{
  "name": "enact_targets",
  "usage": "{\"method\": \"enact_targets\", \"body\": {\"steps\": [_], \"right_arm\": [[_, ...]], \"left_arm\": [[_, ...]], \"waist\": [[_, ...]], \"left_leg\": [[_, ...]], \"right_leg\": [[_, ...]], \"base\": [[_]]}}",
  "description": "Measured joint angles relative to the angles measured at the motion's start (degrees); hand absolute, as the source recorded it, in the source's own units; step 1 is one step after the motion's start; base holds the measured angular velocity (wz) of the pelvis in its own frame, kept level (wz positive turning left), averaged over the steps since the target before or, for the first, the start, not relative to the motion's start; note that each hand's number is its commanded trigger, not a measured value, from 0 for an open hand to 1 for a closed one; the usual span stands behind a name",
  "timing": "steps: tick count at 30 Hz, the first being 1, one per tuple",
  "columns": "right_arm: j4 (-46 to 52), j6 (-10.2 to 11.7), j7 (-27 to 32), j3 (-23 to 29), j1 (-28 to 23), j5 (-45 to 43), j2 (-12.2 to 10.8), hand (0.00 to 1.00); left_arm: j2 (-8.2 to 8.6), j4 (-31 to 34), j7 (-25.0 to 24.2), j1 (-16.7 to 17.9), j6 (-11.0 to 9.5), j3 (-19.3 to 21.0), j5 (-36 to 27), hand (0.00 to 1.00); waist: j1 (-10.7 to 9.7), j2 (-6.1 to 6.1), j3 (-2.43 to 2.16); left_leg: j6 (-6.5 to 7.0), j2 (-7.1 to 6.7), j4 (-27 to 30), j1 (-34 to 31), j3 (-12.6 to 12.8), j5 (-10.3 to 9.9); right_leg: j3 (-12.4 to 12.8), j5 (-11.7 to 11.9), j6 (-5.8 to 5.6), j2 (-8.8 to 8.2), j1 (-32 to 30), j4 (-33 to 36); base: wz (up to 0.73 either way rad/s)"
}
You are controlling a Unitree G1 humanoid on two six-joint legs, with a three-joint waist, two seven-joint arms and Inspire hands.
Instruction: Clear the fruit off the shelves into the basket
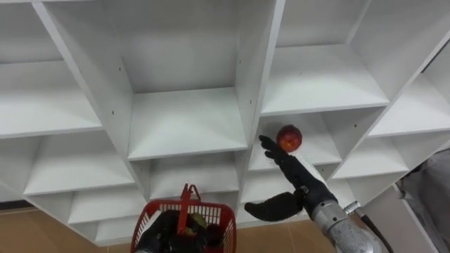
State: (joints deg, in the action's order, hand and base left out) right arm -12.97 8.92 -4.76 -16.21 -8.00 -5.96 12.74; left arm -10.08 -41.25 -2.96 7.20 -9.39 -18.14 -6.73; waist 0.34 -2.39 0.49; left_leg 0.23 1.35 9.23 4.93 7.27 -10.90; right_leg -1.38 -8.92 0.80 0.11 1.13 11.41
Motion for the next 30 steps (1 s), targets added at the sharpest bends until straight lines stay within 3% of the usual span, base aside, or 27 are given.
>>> {"method": "enact_targets", "body": {"steps": [7,13,30], "right_arm": [[0.2,0.0,1.2,0.5,-0.1,0.8,0.1,0.00],[0.1,0.0,4.2,2.4,-0.1,1.2,0.1,0.00],[-1.2,0.0,10.3,4.7,-2.2,2.1,0.3,0.00]], "left_arm": [[0.06,1.3,-0.1,0.3,0.0,0.1,0.0,1.00],[-0.08,7.7,-0.5,2.3,0.0,2.1,-0.1,1.00],[-0.30,8.4,-1.1,3.8,0.0,4.6,-0.4,1.00]], "waist": [[0.0,0.16,0.03],[0.1,0.49,0.09],[-0.1,0.01,-0.15]], "left_leg": [[0.03,0.01,-0.1,1.1,0.4,0.0],[0.02,0.12,-0.6,1.9,1.3,0.0],[-0.22,0.35,-0.8,3.9,1.3,-0.2]], "right_leg": [[1.0,0.0,-0.01,0.11,0.8,0.0],[1.5,0.0,-0.01,0.33,0.8,0.1],[2.2,0.1,0.04,0.73,2.9,-0.7]], "base": [[-0.04],[-0.07],[0.00]]}}
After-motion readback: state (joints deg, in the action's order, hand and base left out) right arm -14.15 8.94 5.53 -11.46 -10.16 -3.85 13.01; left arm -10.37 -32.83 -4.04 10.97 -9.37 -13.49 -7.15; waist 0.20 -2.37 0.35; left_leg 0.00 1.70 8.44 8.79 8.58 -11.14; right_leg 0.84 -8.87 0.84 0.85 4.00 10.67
